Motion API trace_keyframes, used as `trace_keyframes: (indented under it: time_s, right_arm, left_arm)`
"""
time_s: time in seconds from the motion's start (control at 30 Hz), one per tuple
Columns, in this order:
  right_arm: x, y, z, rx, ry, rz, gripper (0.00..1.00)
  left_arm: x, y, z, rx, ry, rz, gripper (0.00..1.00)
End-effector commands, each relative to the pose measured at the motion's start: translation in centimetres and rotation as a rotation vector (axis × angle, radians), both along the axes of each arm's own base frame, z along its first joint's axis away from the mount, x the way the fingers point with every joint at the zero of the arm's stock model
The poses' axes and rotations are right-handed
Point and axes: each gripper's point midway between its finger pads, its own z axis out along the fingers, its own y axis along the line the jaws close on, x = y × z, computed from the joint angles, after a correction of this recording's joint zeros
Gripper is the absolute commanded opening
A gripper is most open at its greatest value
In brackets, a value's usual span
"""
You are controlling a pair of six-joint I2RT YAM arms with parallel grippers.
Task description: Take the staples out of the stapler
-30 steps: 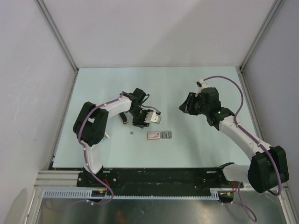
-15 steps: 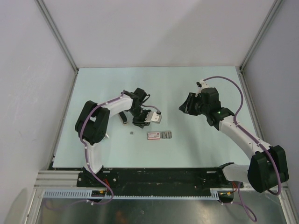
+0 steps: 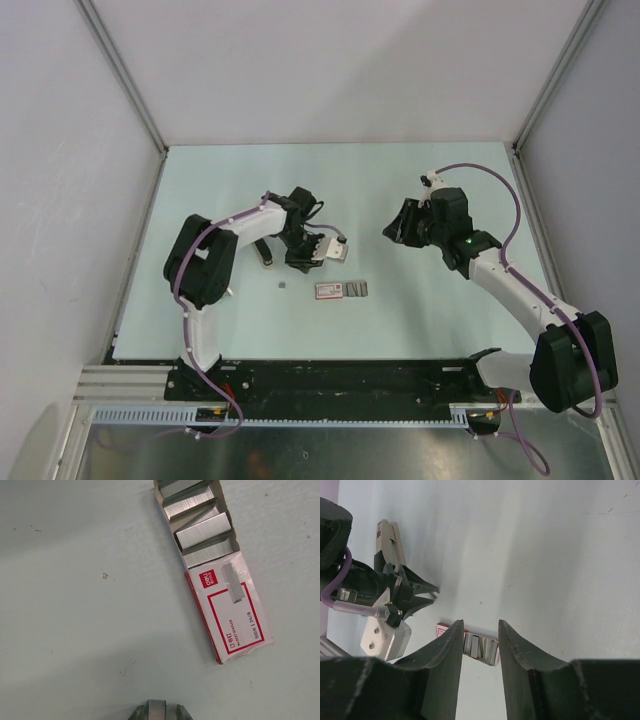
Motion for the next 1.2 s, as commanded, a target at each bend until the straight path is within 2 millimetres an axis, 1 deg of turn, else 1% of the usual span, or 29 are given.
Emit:
trace_keyframes:
  time_s: [0.0,0.1,0.17,0.23,0.3,0.4,0.5,0.57,0.63,0.7,0.83,0.87,0.93,1.03,1.1,1.17]
  right_arm:
    - [0.2,0.4,0.3,0.024,-0.009,0.007,0.38]
    - [0.1,0.4,0.3,0.022,-0.009,0.009,0.38]
    - [0.1,0.5,0.3,0.023,-0.008,0.011,0.38]
    - [0.0,0.5,0.2,0.024,-0.007,0.014,0.38]
    - [0.0,0.7,0.2,0.026,-0.007,0.021,0.38]
    - [-0.2,1.1,0.5,0.034,-0.016,0.041,0.39]
    - [-0.4,1.3,1.1,0.045,-0.030,0.052,0.39]
    - [-0.6,1.5,1.7,0.061,-0.046,0.069,0.39]
    - [-1.1,2.1,2.5,0.084,-0.065,0.114,0.39]
    - [-1.8,2.8,3.4,0.101,-0.091,0.164,0.40]
    - [-2.8,3.7,5.3,0.137,-0.145,0.232,0.42]
    - [-3.2,4.0,6.1,0.157,-0.163,0.256,0.43]
    - [-3.9,4.5,7.5,0.194,-0.196,0.298,0.47]
    - [-5.1,5.5,10.4,0.258,-0.285,0.377,0.56]
    - [-5.8,6.0,12.1,0.284,-0.346,0.410,0.66]
    - [-6.6,6.6,13.8,0.303,-0.413,0.441,0.76]
  left_arm:
    - [-0.7,-0.3,-0.9,0.025,0.039,-0.012,0.34]
    - [-0.8,-0.1,-1.2,0.036,0.041,-0.012,0.28]
    - [-0.9,-0.1,-1.3,0.039,0.045,-0.010,0.22]
    - [-0.8,-0.3,-1.2,0.040,0.046,0.001,0.15]
    - [-0.5,-0.8,-0.9,0.028,0.052,0.024,0.11]
    - [0.1,-2.0,0.3,-0.014,0.057,0.064,0.07]
    - [0.8,-3.2,2.4,-0.066,0.054,0.116,0.03]
    - [1.2,-4.0,4.3,-0.113,0.057,0.160,0.02]
    - [1.8,-4.8,6.9,-0.183,0.074,0.218,0.01]
    - [2.4,-5.5,10.2,-0.286,0.105,0.274,0.01]
    - [3.8,-6.3,18.1,-0.526,0.233,0.383,0.01]
    - [3.6,-6.5,20.5,-0.593,0.273,0.386,0.01]
    - [3.3,-6.6,24.4,-0.687,0.334,0.396,0.02]
    - [2.1,-6.9,29.5,-0.783,0.395,0.404,0.03]
    - [1.7,-7.1,32.6,-0.829,0.426,0.426,0.04]
    - [1.4,-7.3,35.2,-0.867,0.454,0.446,0.04]
